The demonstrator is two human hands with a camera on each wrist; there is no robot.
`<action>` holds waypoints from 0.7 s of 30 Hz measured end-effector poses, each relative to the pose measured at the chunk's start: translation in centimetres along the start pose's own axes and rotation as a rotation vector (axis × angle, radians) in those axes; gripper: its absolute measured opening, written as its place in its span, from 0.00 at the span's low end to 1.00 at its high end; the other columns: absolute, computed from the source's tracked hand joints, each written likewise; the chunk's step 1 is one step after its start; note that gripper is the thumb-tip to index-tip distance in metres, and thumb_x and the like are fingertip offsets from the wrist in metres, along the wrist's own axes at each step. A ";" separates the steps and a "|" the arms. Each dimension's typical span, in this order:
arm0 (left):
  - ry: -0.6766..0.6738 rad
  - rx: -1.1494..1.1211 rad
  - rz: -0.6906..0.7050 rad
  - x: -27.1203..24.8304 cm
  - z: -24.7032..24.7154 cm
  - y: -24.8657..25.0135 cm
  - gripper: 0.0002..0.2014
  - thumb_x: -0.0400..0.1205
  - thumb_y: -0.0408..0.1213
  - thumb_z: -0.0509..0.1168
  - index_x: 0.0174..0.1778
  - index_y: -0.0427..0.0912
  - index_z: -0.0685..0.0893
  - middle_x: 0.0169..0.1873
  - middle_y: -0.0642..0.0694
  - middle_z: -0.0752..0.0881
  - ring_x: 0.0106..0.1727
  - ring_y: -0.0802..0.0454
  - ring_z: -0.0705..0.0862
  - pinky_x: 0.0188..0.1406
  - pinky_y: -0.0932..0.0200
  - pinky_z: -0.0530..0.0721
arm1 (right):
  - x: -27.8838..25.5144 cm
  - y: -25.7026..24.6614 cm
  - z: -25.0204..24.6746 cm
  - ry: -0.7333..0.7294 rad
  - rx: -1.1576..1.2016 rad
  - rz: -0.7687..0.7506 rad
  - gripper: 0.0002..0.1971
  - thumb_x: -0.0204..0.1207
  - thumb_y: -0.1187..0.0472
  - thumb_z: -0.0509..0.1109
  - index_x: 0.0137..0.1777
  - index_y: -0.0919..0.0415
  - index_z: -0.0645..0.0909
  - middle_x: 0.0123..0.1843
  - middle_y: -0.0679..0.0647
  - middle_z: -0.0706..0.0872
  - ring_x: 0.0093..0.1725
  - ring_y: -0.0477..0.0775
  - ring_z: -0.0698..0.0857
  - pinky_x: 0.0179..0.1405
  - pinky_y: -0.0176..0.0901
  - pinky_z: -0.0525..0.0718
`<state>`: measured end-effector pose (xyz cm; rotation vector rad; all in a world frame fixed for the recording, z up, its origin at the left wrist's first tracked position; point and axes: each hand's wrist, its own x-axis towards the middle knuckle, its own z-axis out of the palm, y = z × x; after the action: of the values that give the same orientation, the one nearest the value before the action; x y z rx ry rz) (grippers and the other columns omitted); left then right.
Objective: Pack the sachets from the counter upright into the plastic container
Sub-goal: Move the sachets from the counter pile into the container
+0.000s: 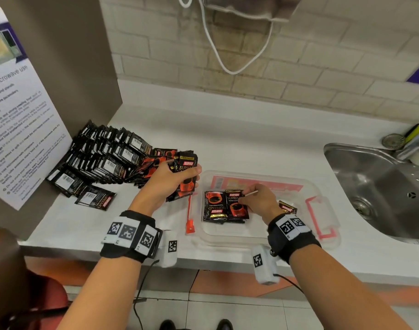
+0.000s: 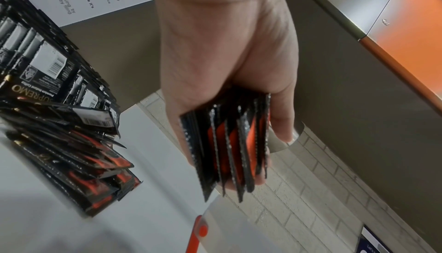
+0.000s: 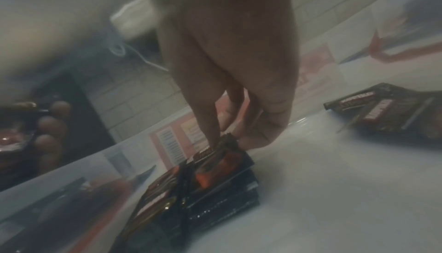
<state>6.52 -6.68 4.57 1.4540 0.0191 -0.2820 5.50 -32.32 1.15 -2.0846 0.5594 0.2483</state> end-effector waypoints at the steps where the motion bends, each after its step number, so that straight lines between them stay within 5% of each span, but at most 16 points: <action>1: 0.000 0.000 -0.001 0.0 0.0 0.0 0.09 0.77 0.42 0.78 0.51 0.45 0.91 0.44 0.40 0.93 0.46 0.42 0.93 0.41 0.56 0.90 | 0.0 0.1 0.0 0.000 -0.009 -0.003 0.12 0.72 0.67 0.80 0.45 0.56 0.79 0.53 0.59 0.87 0.56 0.63 0.88 0.60 0.60 0.87; 7: -0.001 -0.001 -0.003 0.1 0.4 -0.2 0.06 0.77 0.42 0.79 0.47 0.48 0.93 0.44 0.40 0.93 0.46 0.42 0.93 0.39 0.58 0.89 | -0.4 0.4 0.5 -0.064 -0.090 -0.046 0.17 0.69 0.64 0.83 0.47 0.54 0.77 0.60 0.61 0.84 0.52 0.61 0.87 0.43 0.47 0.84; 11: 0.001 0.033 -0.004 0.3 0.7 0.0 0.07 0.77 0.43 0.79 0.47 0.48 0.92 0.44 0.40 0.93 0.47 0.41 0.93 0.42 0.52 0.91 | -0.5 0.4 1.1 -0.071 -0.105 -0.074 0.17 0.69 0.67 0.82 0.46 0.53 0.77 0.63 0.66 0.83 0.57 0.67 0.87 0.57 0.57 0.88; 15: -0.011 0.051 0.031 0.2 0.8 0.7 0.09 0.76 0.40 0.79 0.51 0.43 0.92 0.44 0.39 0.93 0.47 0.41 0.93 0.43 0.50 0.91 | -0.3 0.3 1.1 -0.057 -0.072 -0.081 0.14 0.71 0.65 0.82 0.47 0.55 0.78 0.63 0.66 0.84 0.55 0.67 0.88 0.50 0.53 0.88; 19: -0.056 0.138 0.049 -0.2 1.3 1.8 0.10 0.76 0.37 0.79 0.52 0.43 0.92 0.44 0.42 0.94 0.49 0.44 0.93 0.51 0.46 0.91 | -0.4 -0.3 0.0 0.020 -0.036 -0.109 0.08 0.77 0.57 0.77 0.48 0.54 0.80 0.61 0.61 0.85 0.62 0.64 0.85 0.65 0.61 0.83; 21: -0.083 0.229 0.074 -0.3 1.9 2.4 0.08 0.76 0.38 0.79 0.50 0.47 0.92 0.44 0.47 0.94 0.48 0.49 0.93 0.51 0.50 0.90 | -1.0 -1.1 -0.7 0.032 0.077 -0.160 0.06 0.80 0.57 0.74 0.51 0.57 0.81 0.57 0.56 0.87 0.61 0.61 0.85 0.59 0.53 0.84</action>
<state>6.42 -8.29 7.16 1.6651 -0.1376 -0.2910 5.15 -32.16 2.70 -2.0490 0.4120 0.0993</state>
